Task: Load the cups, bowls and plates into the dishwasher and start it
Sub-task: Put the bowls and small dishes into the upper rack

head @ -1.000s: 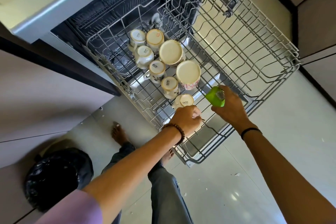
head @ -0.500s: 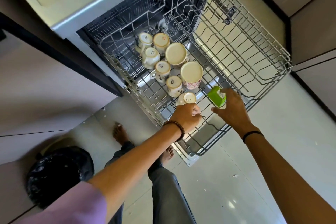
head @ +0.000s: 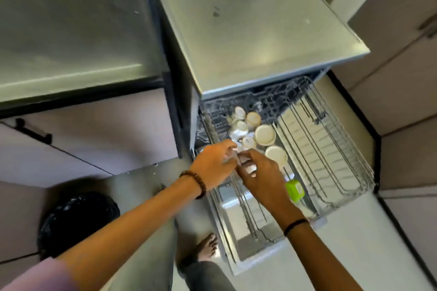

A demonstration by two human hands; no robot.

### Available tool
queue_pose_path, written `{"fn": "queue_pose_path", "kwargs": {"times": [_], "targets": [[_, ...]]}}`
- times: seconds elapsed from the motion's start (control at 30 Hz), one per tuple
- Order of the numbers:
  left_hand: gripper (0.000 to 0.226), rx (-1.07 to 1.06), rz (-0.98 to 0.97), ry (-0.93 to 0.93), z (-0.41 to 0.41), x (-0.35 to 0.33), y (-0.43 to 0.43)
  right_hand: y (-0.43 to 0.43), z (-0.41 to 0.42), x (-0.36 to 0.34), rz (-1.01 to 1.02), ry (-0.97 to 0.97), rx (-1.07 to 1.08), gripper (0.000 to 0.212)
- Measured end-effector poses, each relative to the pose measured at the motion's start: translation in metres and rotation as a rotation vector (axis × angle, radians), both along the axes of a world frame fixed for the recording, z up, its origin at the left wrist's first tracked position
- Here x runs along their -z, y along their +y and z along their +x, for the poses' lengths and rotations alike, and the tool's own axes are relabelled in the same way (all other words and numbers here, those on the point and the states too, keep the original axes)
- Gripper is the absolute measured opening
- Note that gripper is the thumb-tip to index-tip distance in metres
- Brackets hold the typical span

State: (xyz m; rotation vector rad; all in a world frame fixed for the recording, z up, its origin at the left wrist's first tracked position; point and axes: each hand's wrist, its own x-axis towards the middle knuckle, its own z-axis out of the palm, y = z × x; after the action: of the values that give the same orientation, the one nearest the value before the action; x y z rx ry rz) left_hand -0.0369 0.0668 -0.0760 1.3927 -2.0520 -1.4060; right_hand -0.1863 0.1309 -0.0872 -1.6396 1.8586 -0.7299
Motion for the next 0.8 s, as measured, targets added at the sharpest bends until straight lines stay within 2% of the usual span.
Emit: {"fn": "queue_pose_path", "kwargs": {"times": [0.13,0.33,0.6,0.8], "targets": [[0.027,-0.172,-0.204,0.04,0.07,-0.041,-0.023,-0.05,0.06,-0.042,-0.093,-0.041,-0.177,0.014],[0.026,-0.385,-0.41,0.037,0.166,-0.086,-0.071,-0.13,0.152,-0.1,-0.235,-0.086,-0.375,0.017],[0.022,-0.608,-0.412,0.07,0.281,-0.111,-0.164,-0.265,0.261,-0.131,-0.309,-0.047,-0.536,0.015],[0.024,-0.747,-0.335,0.085,0.372,-0.119,-0.26,-0.373,0.352,-0.14,-0.244,-0.01,-0.57,0.017]]}}
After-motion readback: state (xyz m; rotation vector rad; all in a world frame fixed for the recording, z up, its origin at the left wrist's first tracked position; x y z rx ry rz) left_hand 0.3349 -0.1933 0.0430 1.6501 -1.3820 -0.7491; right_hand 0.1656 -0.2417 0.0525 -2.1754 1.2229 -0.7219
